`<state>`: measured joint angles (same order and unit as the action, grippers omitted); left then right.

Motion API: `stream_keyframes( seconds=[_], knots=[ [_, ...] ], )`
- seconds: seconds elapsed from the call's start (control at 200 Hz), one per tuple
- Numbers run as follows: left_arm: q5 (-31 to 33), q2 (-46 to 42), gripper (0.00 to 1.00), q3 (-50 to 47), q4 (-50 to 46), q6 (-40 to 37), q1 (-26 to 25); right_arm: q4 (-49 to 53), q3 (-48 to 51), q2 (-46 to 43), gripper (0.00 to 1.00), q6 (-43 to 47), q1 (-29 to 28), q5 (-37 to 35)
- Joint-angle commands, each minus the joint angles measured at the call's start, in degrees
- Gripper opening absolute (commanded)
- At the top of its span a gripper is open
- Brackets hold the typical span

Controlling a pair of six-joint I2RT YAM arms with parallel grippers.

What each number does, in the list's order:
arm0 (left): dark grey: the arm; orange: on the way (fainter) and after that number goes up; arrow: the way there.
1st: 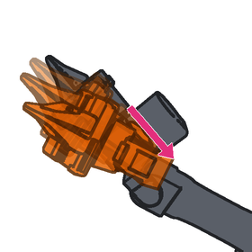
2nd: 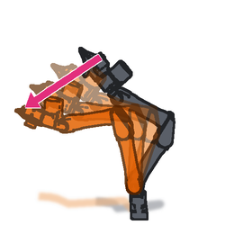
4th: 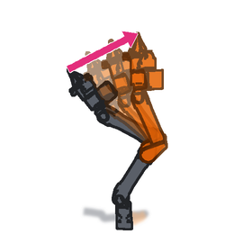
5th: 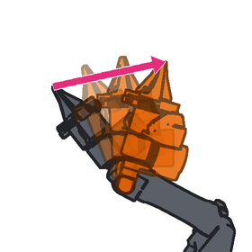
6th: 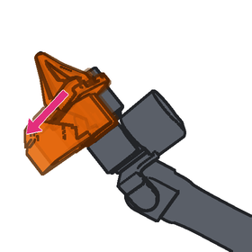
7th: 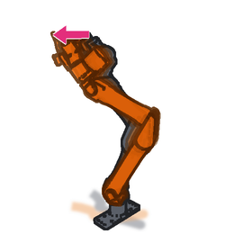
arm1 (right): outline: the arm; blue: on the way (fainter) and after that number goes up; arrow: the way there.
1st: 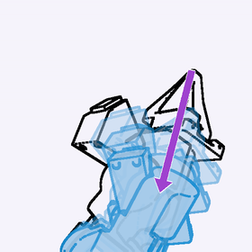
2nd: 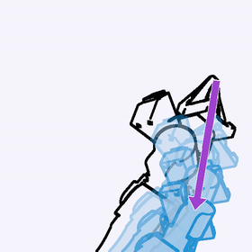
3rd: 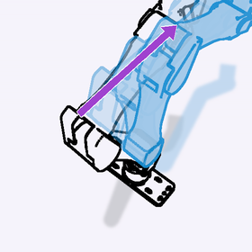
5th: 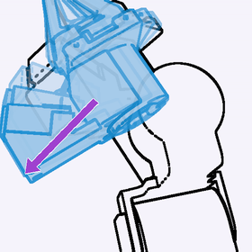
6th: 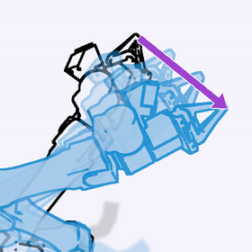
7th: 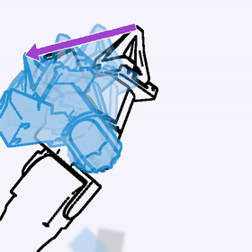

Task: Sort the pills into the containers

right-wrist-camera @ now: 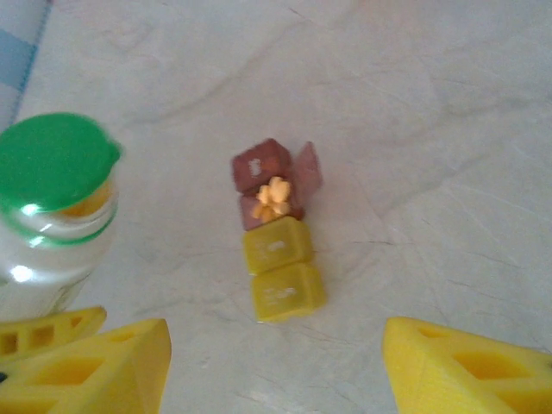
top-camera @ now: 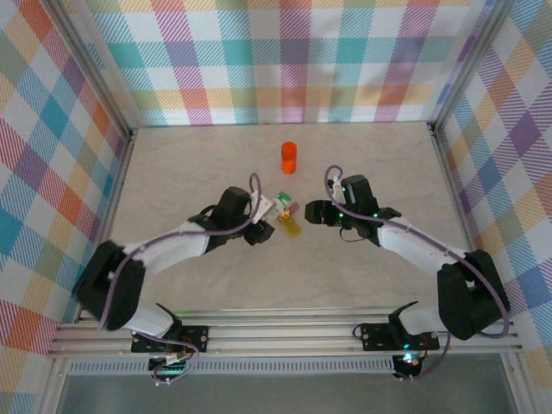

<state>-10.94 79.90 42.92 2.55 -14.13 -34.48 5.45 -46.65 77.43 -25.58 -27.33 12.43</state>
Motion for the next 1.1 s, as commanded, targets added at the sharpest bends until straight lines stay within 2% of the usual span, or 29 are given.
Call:
stream_keyframes(
  seconds=[0.0,0.09,0.195,0.305,0.495,0.595,0.725,0.885,1.095],
  knots=[
    [-10.34,-10.28,0.00,-8.93,27.20,1.65,2.06,1.47,-3.84,-5.00,0.67,-0.51,0.17,7.47],
    [-12.42,-14.75,0.00,-13.19,35.69,1.51,2.77,-0.63,-5.79,-8.78,0.68,1.78,-0.06,15.71],
    [-17.74,-16.49,0.00,-12.87,37.22,1.61,3.01,-1.01,-9.92,-10.37,0.73,9.38,-0.87,26.53],
    [-20.99,-17.86,0.00,-12.59,38.80,2.54,3.01,2.47,-15.49,-8.81,0.72,14.71,-1.84,32.38],
    [-20.55,-19.76,0.00,-13.54,40.15,2.40,3.01,5.43,-21.02,-6.53,0.70,17.90,-5.85,27.30],
    [-20.59,-20.20,0.00,-13.65,40.02,2.36,3.01,5.73,-22.74,-5.26,0.70,17.80,-7.08,27.73],
    [-22.55,-20.07,0.00,-13.38,39.28,2.45,3.01,8.36,-24.68,-2.98,0.70,20.01,-9.15,25.16],
    [-24.45,-18.01,0.00,-12.71,38.96,3.06,3.01,8.10,-25.39,-1.68,0.70,20.95,-11.45,26.46],
    [-27.10,-15.63,0.00,-10.57,36.89,2.65,2.25,10.03,-25.94,-0.42,0.65,20.90,-12.66,23.19]
  ],
)
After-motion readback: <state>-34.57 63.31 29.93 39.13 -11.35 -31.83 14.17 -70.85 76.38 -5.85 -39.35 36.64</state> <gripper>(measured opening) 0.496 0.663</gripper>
